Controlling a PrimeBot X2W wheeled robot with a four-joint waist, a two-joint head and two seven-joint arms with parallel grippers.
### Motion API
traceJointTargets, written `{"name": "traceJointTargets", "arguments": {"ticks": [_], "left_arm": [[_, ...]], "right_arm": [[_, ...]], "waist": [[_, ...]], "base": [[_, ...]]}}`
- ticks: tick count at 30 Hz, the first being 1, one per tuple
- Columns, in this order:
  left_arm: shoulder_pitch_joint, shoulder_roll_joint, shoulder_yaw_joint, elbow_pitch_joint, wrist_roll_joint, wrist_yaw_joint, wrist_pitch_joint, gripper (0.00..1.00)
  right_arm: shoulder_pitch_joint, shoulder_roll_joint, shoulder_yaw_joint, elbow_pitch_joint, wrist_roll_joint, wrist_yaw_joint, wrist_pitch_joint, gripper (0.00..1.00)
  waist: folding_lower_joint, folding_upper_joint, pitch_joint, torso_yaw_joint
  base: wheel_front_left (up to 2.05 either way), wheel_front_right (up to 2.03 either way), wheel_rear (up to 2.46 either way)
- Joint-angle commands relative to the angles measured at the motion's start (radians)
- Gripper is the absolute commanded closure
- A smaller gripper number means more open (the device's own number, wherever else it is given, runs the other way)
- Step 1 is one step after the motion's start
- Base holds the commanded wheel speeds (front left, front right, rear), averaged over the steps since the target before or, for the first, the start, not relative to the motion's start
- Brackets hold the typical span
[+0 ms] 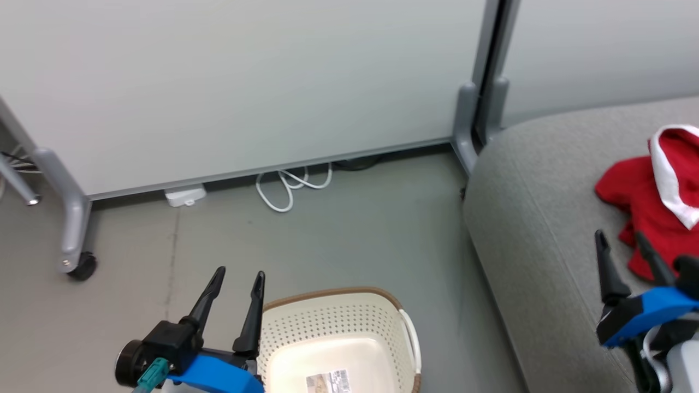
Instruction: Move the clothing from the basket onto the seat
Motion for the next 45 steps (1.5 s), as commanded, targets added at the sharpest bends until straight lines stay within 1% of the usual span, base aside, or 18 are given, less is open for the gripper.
{"name": "traceJointTargets", "arguments": {"ticks": [1,4,8,12,14,19,25,32,45], "left_arm": [[0.014,-0.004,0.017,0.008,0.002,-0.001,-0.004,0.0],[0.021,-0.01,0.05,0.019,0.011,-0.001,-0.004,0.0],[0.036,-0.016,0.089,0.037,0.018,-0.001,-0.003,0.0],[0.046,-0.018,0.118,0.056,0.02,-0.001,-0.004,0.0],[0.053,-0.015,0.127,0.07,0.019,-0.001,-0.004,0.0],[0.061,-0.012,0.145,0.096,0.015,-0.002,-0.003,0.0],[0.072,-0.009,0.153,0.106,0.014,-0.002,-0.004,0.0],[0.056,-0.021,0.161,0.12,0.029,-0.002,-0.004,0.0],[0.055,-0.024,0.146,0.118,0.014,-0.002,-0.004,0.0]], "right_arm": [[0.046,0.02,-0.008,-0.038,-0.017,0.0,0.009,0.0],[0.105,0.064,-0.021,-0.115,-0.049,0.0,0.029,0.0],[0.17,0.128,-0.035,-0.191,-0.06,0.0,0.053,0.0],[0.21,0.17,-0.025,-0.23,-0.067,0.0,0.069,0.0],[0.224,0.182,-0.014,-0.242,-0.072,0.0,0.075,0.0],[0.243,0.196,0.002,-0.255,-0.099,0.0,0.082,0.0],[0.253,0.206,0.0,-0.254,-0.091,0.0,0.085,0.0],[0.25,0.21,-0.002,-0.25,-0.088,0.0,0.082,0.0],[0.255,0.211,-0.003,-0.255,-0.083,0.0,0.091,0.0]], "waist": [[0.0003,-0.0001,-0.036,0.043],[0.0003,-0.0001,-0.049,0.07],[0.0003,-0.0001,-0.063,0.101],[0.0003,-0.0001,-0.072,0.129],[0.0003,-0.0001,-0.076,0.141],[0.0003,-0.0001,-0.083,0.163],[0.0003,-0.0001,-0.081,0.172],[0.0003,-0.0001,-0.076,0.163],[0.0003,-0.0001,-0.077,0.138]], "base": [[0.0,0.0,0.0],[0.0,0.0,0.0],[0.0,0.0,0.0],[0.0,0.0,0.0],[0.0,0.0,0.0],[0.0,0.0,0.0],[0.0,0.0,0.0],[0.0,0.0,0.0],[0.0,0.0,0.0]]}}
